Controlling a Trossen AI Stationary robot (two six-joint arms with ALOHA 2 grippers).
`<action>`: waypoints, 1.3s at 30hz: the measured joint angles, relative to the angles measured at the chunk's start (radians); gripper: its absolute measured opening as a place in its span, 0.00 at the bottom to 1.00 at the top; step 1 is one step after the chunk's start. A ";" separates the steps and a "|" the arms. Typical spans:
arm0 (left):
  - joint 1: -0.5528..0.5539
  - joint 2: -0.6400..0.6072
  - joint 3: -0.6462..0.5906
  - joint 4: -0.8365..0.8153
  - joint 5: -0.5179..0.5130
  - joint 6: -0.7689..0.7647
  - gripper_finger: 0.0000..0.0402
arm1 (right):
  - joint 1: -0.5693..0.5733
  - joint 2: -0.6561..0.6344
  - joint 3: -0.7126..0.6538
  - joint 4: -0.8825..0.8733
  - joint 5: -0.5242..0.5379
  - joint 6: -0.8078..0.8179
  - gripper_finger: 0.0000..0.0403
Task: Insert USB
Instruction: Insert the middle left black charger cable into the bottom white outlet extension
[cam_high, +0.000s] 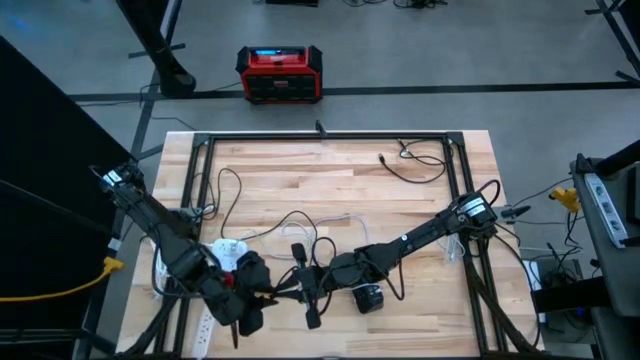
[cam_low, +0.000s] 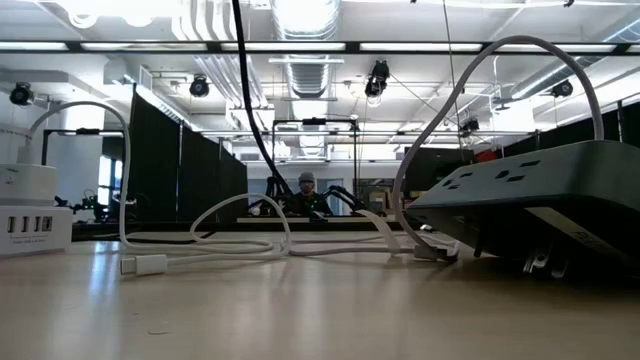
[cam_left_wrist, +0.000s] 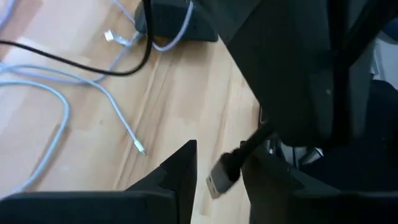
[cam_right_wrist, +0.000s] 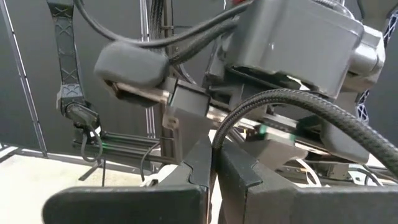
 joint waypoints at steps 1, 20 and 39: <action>0.002 -0.002 0.000 0.000 0.017 -0.002 0.26 | 0.000 0.000 0.000 -0.005 0.000 0.000 0.01; 0.030 -0.022 0.000 -0.008 0.047 -0.028 0.17 | 0.002 0.000 0.000 -0.017 0.000 0.000 0.01; 0.043 -0.022 0.002 -0.041 0.065 -0.023 0.02 | 0.001 0.000 0.000 -0.020 0.005 -0.002 0.01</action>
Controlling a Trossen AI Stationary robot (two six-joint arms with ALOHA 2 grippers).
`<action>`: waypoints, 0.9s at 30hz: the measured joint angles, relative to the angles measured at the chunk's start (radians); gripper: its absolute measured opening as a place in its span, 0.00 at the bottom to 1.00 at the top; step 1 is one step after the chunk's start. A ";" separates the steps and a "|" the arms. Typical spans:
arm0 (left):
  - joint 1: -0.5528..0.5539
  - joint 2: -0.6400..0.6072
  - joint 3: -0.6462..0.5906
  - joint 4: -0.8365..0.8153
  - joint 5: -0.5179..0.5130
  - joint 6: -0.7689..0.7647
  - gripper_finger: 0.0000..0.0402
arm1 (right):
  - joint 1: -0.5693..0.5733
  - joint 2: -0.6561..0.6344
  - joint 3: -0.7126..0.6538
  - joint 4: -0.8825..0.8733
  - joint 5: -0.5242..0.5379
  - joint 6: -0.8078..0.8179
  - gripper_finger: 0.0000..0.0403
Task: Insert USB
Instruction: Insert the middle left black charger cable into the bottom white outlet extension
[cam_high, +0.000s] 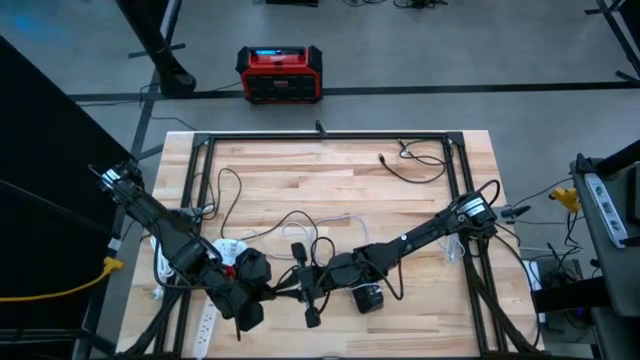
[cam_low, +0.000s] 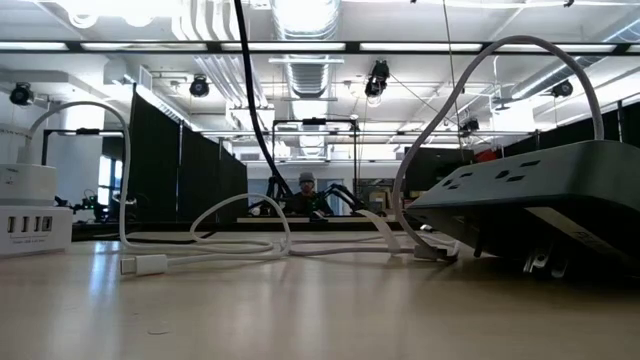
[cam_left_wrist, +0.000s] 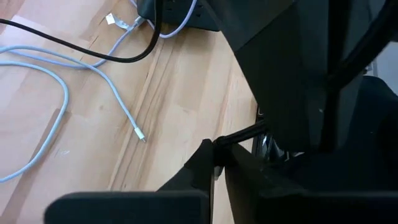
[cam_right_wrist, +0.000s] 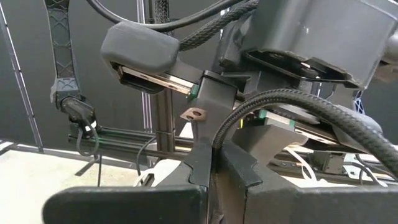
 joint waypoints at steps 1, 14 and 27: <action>0.000 0.000 0.000 -0.001 -0.002 0.003 0.02 | 0.000 0.000 0.000 0.000 0.000 0.000 0.01; -0.025 0.002 0.000 -0.127 -0.027 -0.016 0.02 | 0.001 -0.001 0.000 -0.113 -0.007 -0.024 0.23; -0.234 0.002 -0.001 -0.369 0.053 -0.269 0.02 | 0.055 -0.020 0.000 -0.350 -0.007 -0.010 0.57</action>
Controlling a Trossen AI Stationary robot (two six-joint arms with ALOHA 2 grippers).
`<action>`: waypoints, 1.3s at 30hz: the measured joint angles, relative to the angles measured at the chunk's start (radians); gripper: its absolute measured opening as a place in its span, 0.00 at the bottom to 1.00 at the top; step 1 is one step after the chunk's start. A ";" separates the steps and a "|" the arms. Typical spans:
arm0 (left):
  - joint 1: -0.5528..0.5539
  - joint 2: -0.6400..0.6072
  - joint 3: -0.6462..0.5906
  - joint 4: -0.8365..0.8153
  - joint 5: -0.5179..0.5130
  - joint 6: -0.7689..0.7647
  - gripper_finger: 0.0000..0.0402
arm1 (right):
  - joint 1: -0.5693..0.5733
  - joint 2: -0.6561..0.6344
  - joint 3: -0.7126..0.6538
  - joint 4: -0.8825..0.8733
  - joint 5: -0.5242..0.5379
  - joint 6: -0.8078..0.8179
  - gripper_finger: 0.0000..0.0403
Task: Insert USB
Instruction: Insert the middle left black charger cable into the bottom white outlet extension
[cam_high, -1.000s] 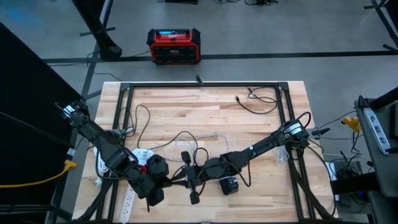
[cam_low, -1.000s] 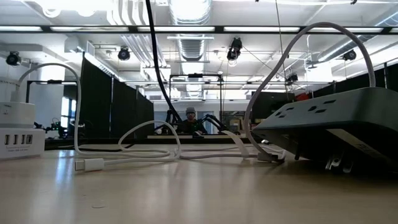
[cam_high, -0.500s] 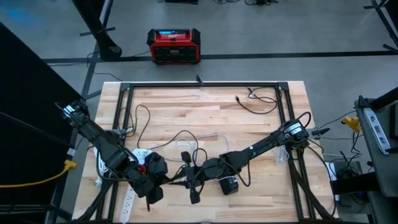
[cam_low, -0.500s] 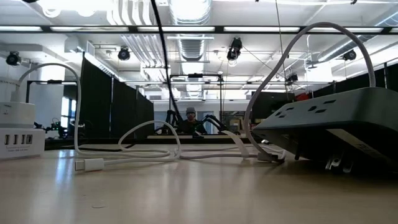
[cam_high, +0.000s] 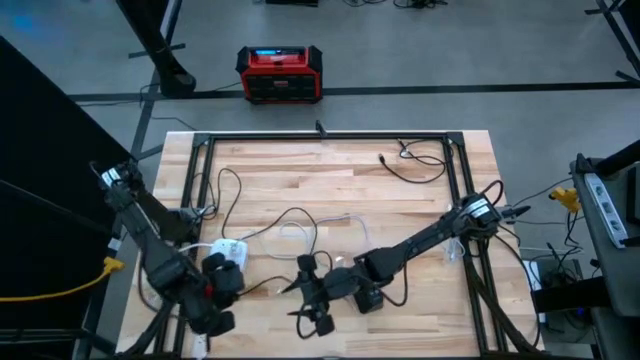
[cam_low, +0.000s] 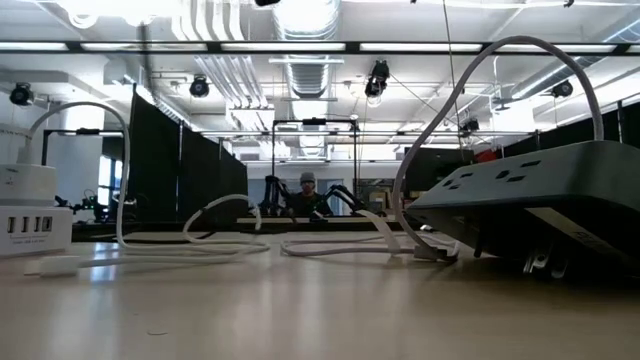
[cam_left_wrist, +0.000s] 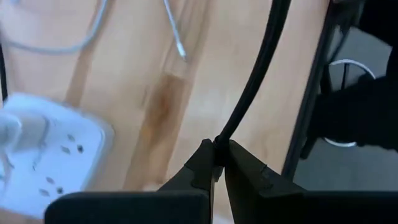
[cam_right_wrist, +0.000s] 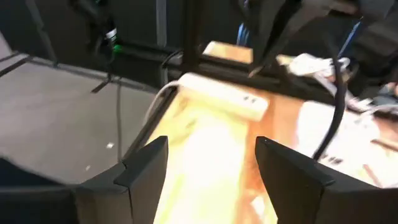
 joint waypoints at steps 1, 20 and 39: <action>-0.021 0.000 -0.001 -0.002 -0.004 -0.016 0.02 | 0.010 0.000 0.000 -0.012 0.000 0.007 0.56; -0.344 0.002 -0.261 0.115 -0.217 -0.320 0.02 | 0.163 0.000 0.000 -0.203 0.011 0.125 0.34; -0.420 0.000 -0.437 0.224 -0.275 -0.337 0.02 | 0.162 0.000 -0.001 -0.196 0.012 0.188 0.20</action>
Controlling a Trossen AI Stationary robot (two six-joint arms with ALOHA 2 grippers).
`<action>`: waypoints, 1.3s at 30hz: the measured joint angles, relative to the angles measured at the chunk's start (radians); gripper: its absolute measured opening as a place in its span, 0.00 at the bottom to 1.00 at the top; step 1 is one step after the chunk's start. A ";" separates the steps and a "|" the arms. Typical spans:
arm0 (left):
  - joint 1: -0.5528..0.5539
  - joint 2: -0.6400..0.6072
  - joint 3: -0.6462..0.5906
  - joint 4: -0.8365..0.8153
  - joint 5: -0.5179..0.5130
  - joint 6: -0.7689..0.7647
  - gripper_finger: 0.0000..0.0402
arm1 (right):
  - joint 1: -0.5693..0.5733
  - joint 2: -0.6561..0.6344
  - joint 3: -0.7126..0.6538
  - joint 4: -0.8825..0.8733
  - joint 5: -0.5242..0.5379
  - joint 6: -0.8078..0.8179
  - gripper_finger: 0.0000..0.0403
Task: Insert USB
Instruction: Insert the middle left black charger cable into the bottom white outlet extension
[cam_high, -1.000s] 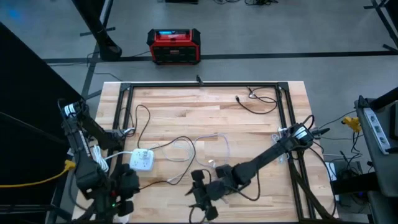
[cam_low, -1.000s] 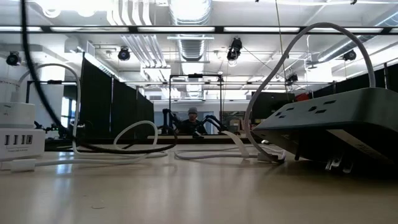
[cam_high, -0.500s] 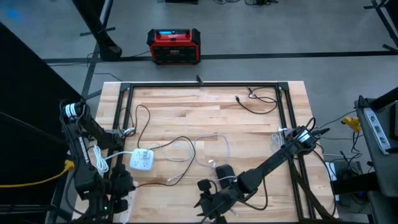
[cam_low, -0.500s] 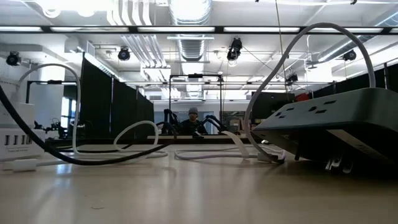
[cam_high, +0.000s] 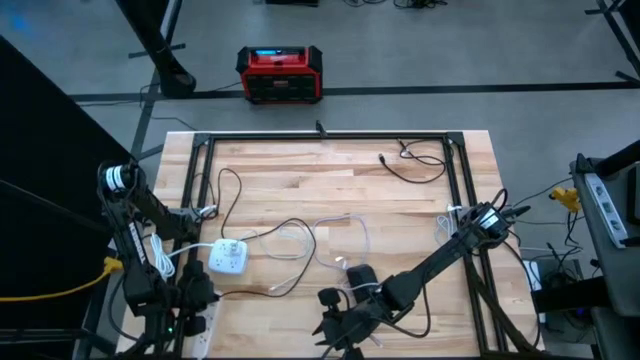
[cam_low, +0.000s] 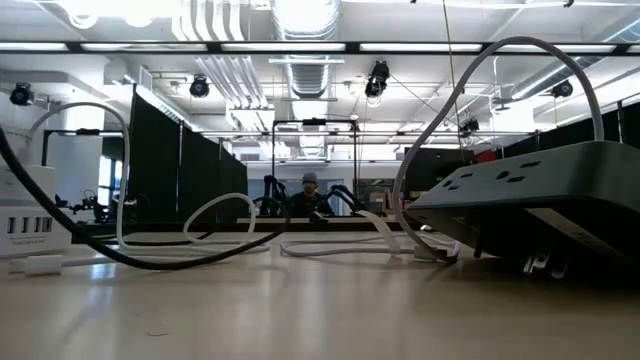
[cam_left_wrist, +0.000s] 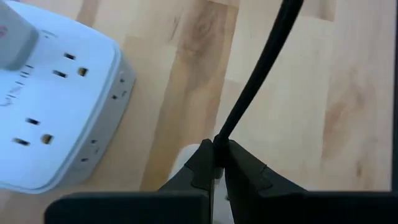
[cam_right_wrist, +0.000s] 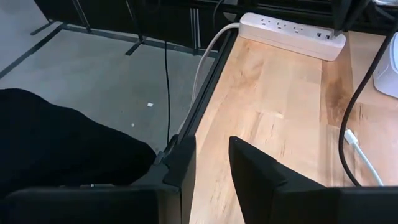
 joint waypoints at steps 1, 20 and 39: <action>-0.001 0.000 0.004 -0.011 -0.001 0.000 0.02 | 0.000 0.000 0.000 0.000 0.000 0.001 0.20; -0.004 0.000 0.005 0.027 0.045 -0.025 0.02 | -0.002 0.000 0.000 0.000 0.000 0.001 0.13; -0.014 0.060 -0.003 0.084 -0.064 -0.025 0.02 | -0.002 0.000 0.000 0.000 0.000 0.002 0.15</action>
